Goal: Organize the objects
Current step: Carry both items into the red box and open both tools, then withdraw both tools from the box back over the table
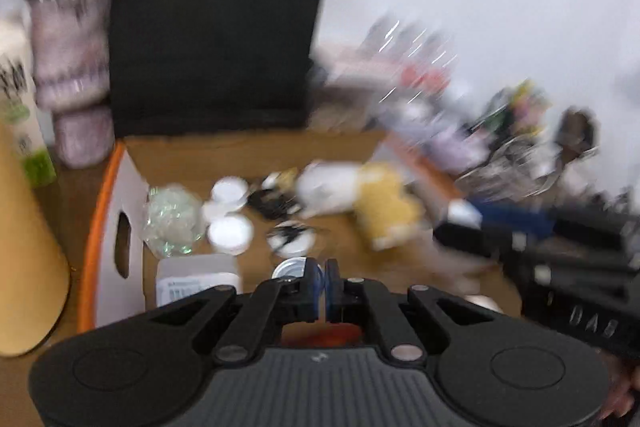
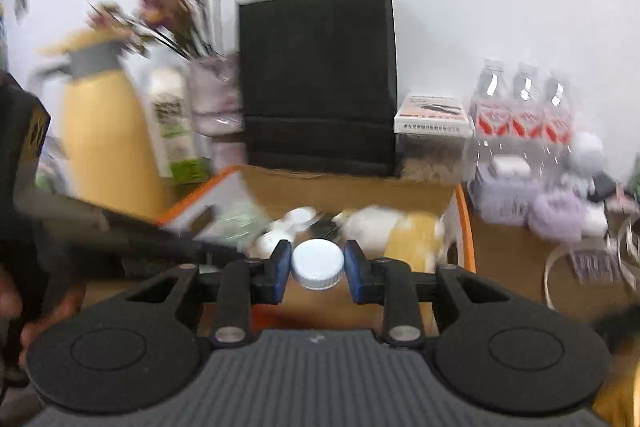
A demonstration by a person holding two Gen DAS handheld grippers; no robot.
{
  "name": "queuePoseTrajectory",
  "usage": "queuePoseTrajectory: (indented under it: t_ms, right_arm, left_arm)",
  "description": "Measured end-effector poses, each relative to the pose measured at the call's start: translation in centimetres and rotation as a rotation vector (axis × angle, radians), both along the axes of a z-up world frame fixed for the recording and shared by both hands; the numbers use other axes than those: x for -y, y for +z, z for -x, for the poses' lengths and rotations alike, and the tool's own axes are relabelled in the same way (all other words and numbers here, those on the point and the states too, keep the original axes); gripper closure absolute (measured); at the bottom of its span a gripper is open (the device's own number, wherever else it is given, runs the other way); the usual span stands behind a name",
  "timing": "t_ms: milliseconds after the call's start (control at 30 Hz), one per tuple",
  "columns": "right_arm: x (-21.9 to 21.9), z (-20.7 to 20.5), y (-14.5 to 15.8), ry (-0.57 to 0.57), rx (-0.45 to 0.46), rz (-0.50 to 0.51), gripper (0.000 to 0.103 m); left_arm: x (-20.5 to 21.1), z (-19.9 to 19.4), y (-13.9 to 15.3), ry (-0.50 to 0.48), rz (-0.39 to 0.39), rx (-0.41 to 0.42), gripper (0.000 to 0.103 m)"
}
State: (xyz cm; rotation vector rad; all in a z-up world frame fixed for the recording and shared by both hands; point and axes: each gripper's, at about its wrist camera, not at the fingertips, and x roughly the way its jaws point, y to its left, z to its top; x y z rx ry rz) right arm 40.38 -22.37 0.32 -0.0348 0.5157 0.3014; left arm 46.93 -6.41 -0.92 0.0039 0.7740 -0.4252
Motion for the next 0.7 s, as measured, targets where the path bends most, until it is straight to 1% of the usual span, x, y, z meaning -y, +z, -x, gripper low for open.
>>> queuePoseTrajectory:
  t_ms: [33,67,100,133,167,200,233,267,300,333,367,400,433,533,600,633,667,700]
  right_arm:
    - [-0.5,-2.4,-0.6,0.007,-0.033,0.020,0.073]
    - [-0.9,-4.8,-1.3,0.013,-0.072,0.033,0.073]
    - [-1.2,-7.0,-2.2,0.011,-0.119,0.050,0.073]
    - [-1.5,-8.6,-2.9,0.001,-0.147,0.060,0.073]
    - [-1.5,-10.1,-3.8,-0.020,-0.172,0.067,0.072]
    - [-1.4,-11.3,-4.7,-0.040,-0.205,0.066,0.072]
    - [-1.2,-12.0,-5.3,-0.051,-0.224,0.064,0.071]
    - [-1.0,-12.2,-5.9,-0.061,-0.230,0.053,0.063]
    - [-0.6,-12.3,-6.1,-0.067,-0.231,0.027,0.062]
    - [-0.1,-12.2,-5.9,-0.065,-0.224,-0.022,0.058]
    - [0.6,-11.9,-5.6,-0.063,-0.221,-0.076,0.050]
    - [1.2,-11.5,-5.2,-0.067,-0.216,-0.109,0.049]
    - [1.7,-11.4,-4.6,-0.071,-0.206,-0.124,0.049]
    - [2.4,-10.0,-2.3,-0.084,-0.158,-0.114,0.049]
    - [2.8,-8.0,-0.4,-0.081,-0.131,-0.109,0.047]
    - [3.0,-6.4,0.5,-0.075,-0.112,-0.103,0.044]
    - [3.2,-4.8,1.2,-0.072,-0.092,-0.099,0.040]
    - [3.4,-3.3,1.7,-0.068,-0.075,-0.096,0.037]
  left_arm:
    - [0.3,-1.7,-1.1,0.024,-0.038,-0.018,0.101]
    - [0.4,-3.1,-2.1,0.061,-0.082,-0.023,0.100]
    - [0.5,-4.2,-2.9,0.077,-0.117,-0.023,0.100]
    - [0.5,-4.8,-3.4,0.090,-0.134,-0.023,0.100]
    - [0.3,-5.2,-3.9,0.093,-0.138,-0.025,0.096]
    - [0.1,-5.4,-4.0,0.079,-0.128,-0.026,0.090]
    - [-0.1,-5.4,-4.1,0.070,-0.106,-0.026,0.089]
    - [-0.6,-5.3,-4.1,0.066,-0.080,-0.026,0.086]
    - [-0.9,-5.1,-3.8,0.070,-0.061,-0.024,0.083]
    - [-1.4,-5.0,-3.5,0.077,-0.038,-0.020,0.080]
    - [-1.8,-4.8,-3.1,0.085,-0.018,-0.019,0.072]
    - [-2.1,-4.7,-2.7,0.095,-0.006,-0.017,0.067]
    - [-2.1,-4.5,-1.9,0.104,0.001,-0.010,0.067]
    - [-2.5,-2.3,0.8,0.102,0.006,0.051,0.064]
    - [-2.9,0.1,2.9,0.102,0.017,0.102,0.052]
    - [-3.1,1.7,3.9,0.106,0.024,0.133,0.049]
    - [-3.3,3.6,4.8,0.107,0.031,0.164,0.040]
    - [-3.6,5.5,5.5,0.107,0.031,0.191,0.029]
